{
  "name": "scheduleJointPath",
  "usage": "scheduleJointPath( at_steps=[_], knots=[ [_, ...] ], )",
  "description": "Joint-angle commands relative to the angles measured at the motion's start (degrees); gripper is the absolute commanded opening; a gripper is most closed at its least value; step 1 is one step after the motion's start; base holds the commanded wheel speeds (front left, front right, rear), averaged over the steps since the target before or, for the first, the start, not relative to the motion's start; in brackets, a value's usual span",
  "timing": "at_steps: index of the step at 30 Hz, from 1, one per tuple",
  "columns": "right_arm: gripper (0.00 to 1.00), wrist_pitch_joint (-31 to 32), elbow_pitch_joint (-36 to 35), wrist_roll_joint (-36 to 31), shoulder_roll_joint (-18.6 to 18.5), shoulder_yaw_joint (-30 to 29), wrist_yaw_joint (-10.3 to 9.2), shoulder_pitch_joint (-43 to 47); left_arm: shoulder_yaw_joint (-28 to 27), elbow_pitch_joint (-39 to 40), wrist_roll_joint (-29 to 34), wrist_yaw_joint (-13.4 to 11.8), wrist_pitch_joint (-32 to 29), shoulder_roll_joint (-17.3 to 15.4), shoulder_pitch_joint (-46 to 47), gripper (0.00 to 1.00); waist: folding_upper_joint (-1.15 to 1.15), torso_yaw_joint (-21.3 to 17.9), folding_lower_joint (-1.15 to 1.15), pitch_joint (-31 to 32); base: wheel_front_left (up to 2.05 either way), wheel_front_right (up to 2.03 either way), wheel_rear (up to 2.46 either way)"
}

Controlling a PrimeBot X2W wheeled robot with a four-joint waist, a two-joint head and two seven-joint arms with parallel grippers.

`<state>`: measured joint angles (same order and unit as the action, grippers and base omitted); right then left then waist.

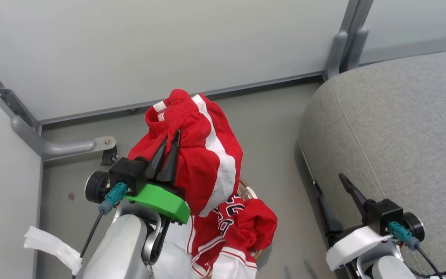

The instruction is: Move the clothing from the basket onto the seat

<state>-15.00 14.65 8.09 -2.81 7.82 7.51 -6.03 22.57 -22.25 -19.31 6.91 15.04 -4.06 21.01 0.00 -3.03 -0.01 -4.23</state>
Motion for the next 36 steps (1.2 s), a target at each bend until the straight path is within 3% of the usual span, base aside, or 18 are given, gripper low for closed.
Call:
scheduleJointPath(
  at_steps=[1,8,22,36],
  knots=[
    [1.0,-0.28,0.47,0.31,-0.24,0.27,-0.04,1.19,-0.49,1.14,0.66,0.18,0.21,0.35,-0.99,0.0,0.0,0.59,0.01,1.87,0.0,0.0,0.0],
    [1.0,-0.28,1.9,-0.61,-0.24,3.03,-0.04,1.96,0.15,3.97,1.99,0.5,0.21,0.75,-1.25,0.0,0.0,1.29,0.01,2.64,0.0,0.0,0.0],
    [1.0,-0.28,2.42,-0.6,-2.38,22.62,-0.05,-14.12,4.07,4.62,2.0,0.61,0.21,1.07,0.26,0.0,0.0,4.35,0.01,1.61,0.0,0.0,0.0],
    [1.0,-0.22,21.24,2.03,-0.47,31.28,-0.06,-25.37,10.43,5.12,-1.01,0.6,0.21,1.08,2.95,0.0,0.0,8.22,0.01,0.2,0.0,0.0,0.0]
  ],
)
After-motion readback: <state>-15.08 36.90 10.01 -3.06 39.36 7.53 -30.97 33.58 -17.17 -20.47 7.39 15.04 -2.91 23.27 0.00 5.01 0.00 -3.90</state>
